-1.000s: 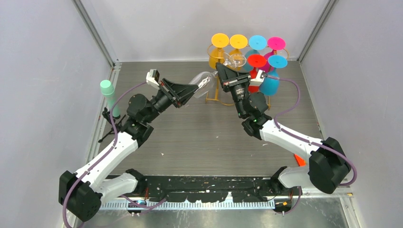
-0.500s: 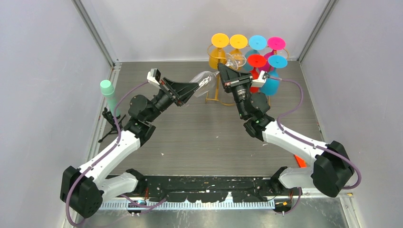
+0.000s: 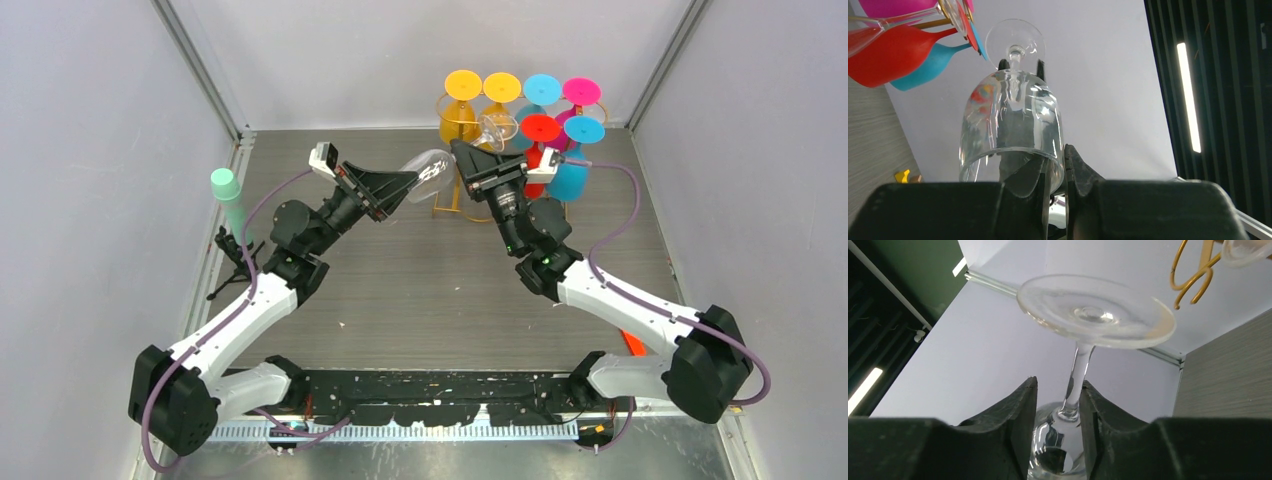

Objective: Take the wine glass off the wine glass rack

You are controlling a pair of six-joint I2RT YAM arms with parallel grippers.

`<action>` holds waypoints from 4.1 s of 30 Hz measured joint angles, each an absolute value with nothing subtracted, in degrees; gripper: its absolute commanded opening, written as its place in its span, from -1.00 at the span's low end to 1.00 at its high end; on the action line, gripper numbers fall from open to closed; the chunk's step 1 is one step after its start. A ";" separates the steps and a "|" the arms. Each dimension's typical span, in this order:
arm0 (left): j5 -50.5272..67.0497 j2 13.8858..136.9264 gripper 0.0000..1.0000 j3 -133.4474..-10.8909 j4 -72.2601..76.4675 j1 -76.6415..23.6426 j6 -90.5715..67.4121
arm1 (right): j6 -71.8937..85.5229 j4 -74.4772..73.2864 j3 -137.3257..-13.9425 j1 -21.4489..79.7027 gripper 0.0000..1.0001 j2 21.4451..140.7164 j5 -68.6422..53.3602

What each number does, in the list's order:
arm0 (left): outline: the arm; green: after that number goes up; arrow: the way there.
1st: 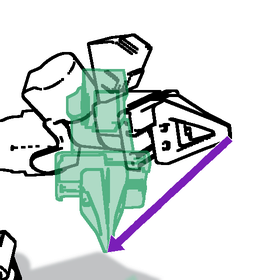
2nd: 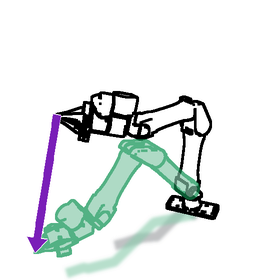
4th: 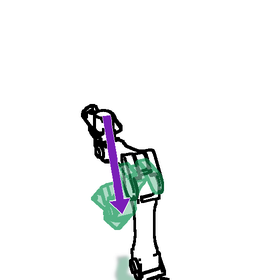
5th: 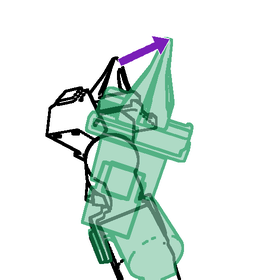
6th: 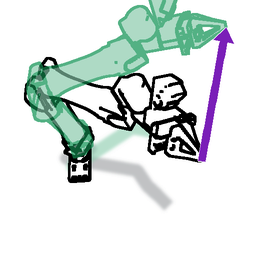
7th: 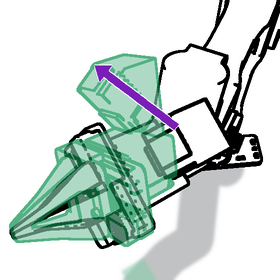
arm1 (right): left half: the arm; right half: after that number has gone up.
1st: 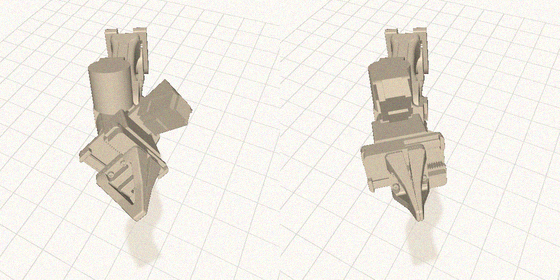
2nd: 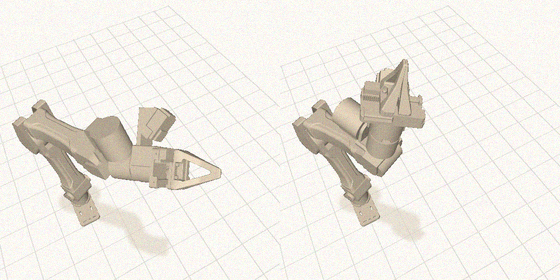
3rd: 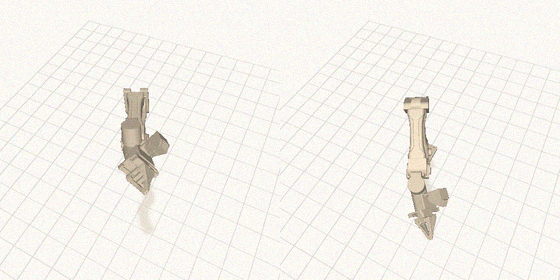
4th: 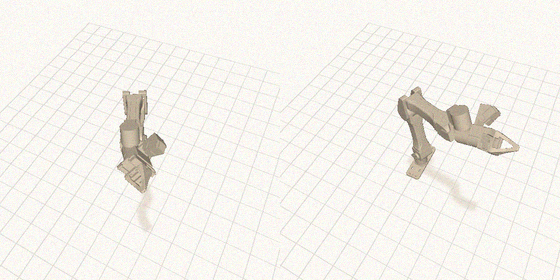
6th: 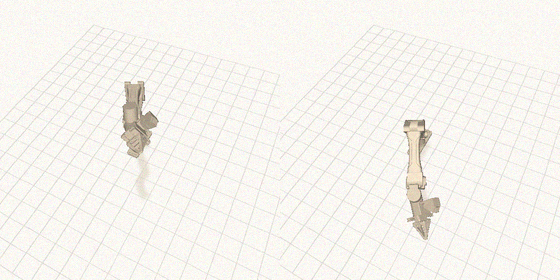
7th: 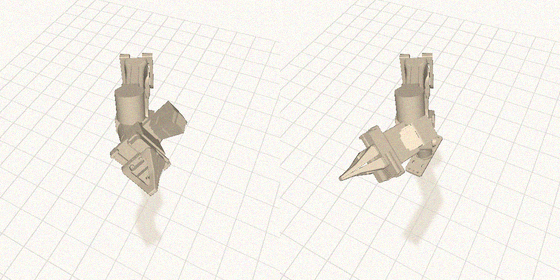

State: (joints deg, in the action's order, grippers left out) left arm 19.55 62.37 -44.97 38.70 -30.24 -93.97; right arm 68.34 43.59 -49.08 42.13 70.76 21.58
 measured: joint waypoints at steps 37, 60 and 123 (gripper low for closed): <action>3.03 56.80 -1.00 -83.44 -35.66 -25.85 -36.69 | 56.40 24.80 -49.08 42.96 0.48 56.97 22.41; -8.95 110.41 -1.00 -121.25 -66.57 -26.48 -15.62 | 44.14 4.80 -53.10 42.96 0.32 51.86 24.38; 22.76 78.65 0.99 -101.75 -46.57 -18.44 -17.72 | 22.59 -33.58 -95.48 33.15 0.38 75.92 28.10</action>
